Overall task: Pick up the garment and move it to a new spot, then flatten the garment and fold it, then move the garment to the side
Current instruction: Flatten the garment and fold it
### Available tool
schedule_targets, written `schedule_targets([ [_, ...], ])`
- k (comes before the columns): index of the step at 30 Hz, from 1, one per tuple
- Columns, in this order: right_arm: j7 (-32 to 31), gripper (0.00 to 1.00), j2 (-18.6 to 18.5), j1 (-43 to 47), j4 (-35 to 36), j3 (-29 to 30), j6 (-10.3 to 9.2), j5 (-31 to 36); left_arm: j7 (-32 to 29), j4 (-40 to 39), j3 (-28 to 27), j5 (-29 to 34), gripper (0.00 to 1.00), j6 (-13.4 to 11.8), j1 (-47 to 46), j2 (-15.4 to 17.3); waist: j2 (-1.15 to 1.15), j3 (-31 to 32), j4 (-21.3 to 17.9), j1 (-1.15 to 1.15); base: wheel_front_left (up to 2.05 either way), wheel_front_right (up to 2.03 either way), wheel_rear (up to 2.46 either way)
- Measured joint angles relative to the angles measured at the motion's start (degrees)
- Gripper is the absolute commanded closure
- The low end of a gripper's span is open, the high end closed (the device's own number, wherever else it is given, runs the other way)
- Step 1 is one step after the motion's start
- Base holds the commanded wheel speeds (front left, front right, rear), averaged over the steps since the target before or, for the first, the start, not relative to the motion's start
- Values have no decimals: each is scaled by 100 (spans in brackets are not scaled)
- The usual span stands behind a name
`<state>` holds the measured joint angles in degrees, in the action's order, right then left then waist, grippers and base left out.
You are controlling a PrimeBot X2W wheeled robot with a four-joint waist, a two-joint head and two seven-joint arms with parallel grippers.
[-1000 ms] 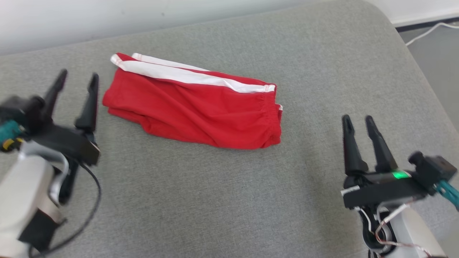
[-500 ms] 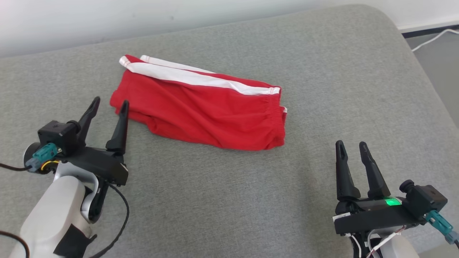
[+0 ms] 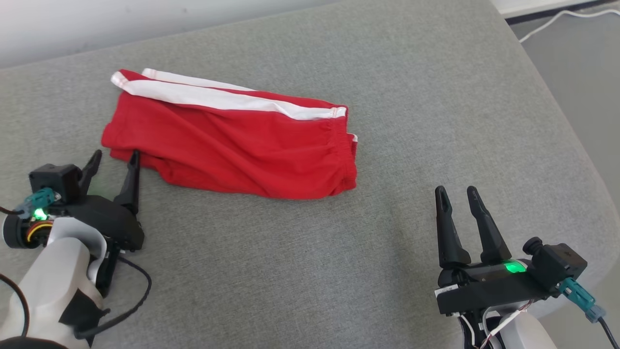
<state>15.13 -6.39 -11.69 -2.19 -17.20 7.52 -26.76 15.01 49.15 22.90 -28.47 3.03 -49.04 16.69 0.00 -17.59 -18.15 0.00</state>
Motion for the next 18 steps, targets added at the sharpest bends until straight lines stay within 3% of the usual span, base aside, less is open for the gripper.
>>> schedule_targets([
  [10,0,0,41,-43,-38,-26,0,43,16,726,-27,33,0,159,-325,-91,0,-127,-156,0,0,0,0],
  [11,0,0,42,-44,-44,-33,0,45,16,783,-26,33,50,192,-367,-99,0,-128,-154,0,0,0,0],
  [12,0,0,41,-46,-46,-34,0,52,15,810,-23,34,85,194,-393,-107,0,-132,-151,0,0,0,0],
  [13,-1,0,41,-51,-46,-37,0,58,15,814,-19,40,100,201,-398,-109,0,-137,-145,0,0,0,0],
  [18,-1,0,33,-61,-52,-32,0,110,15,750,9,165,100,281,-402,-177,0,-108,-80,0,0,0,0],
])
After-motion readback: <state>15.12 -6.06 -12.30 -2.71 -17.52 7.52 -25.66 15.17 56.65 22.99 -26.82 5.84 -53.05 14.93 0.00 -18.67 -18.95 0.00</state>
